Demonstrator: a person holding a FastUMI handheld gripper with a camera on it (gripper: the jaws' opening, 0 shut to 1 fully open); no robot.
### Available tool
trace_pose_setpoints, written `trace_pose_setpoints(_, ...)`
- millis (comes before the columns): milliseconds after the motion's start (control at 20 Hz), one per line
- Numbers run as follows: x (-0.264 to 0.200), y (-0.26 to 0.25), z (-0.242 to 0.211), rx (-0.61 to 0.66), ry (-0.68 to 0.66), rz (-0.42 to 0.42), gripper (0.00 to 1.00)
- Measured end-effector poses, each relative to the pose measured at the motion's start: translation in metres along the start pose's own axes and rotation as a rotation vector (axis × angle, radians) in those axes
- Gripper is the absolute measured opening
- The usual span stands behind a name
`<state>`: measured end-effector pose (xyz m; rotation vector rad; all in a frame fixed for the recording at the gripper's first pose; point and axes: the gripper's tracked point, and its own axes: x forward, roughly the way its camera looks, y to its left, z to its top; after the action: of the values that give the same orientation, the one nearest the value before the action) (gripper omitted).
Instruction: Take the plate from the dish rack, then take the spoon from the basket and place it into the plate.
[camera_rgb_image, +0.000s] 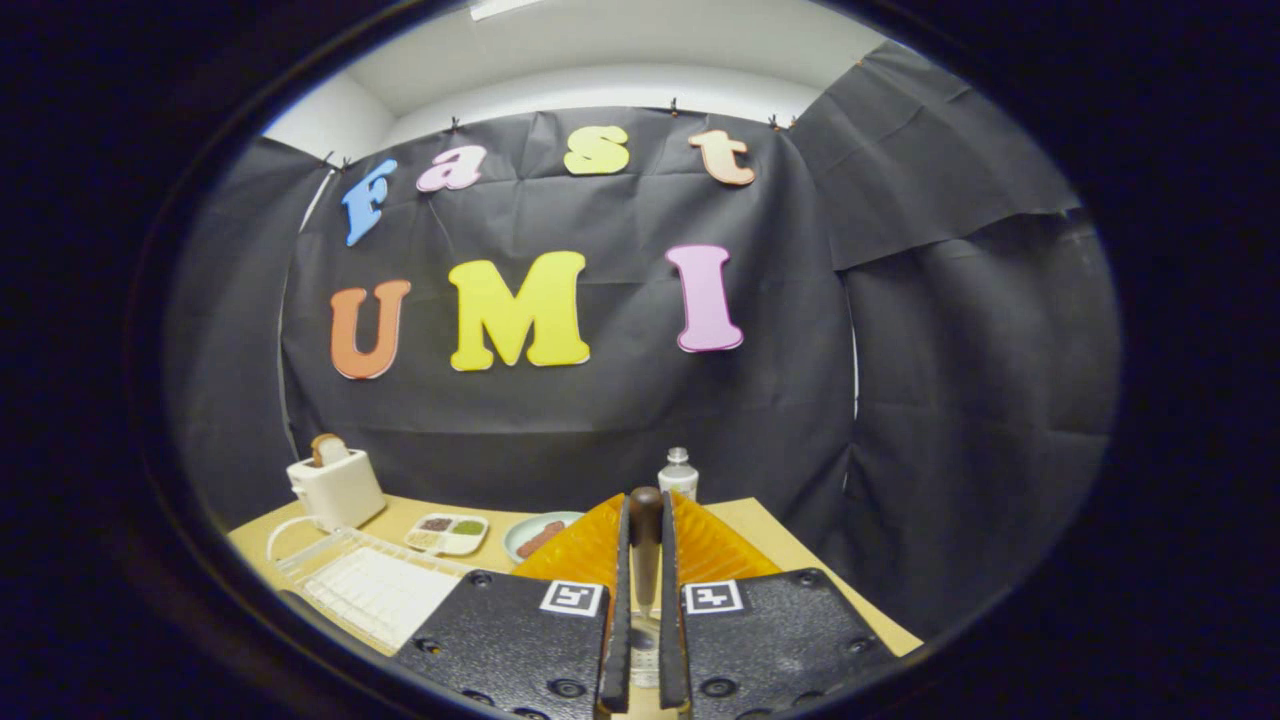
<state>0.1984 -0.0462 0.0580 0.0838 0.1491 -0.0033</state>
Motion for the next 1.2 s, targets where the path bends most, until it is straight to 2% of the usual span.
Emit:
trace_pose_setpoints(450,-0.101,0.081,-0.015,0.069,-0.063,0.132,0.16)
trace_pose_setpoints(650,-0.123,0.119,-0.061,0.095,0.000,0.204,0.16)
trace_pose_setpoints(900,-0.134,0.157,-0.122,0.161,0.085,0.254,0.16)
trace_pose_setpoints(1200,-0.136,0.187,-0.174,0.355,0.185,0.279,0.16)
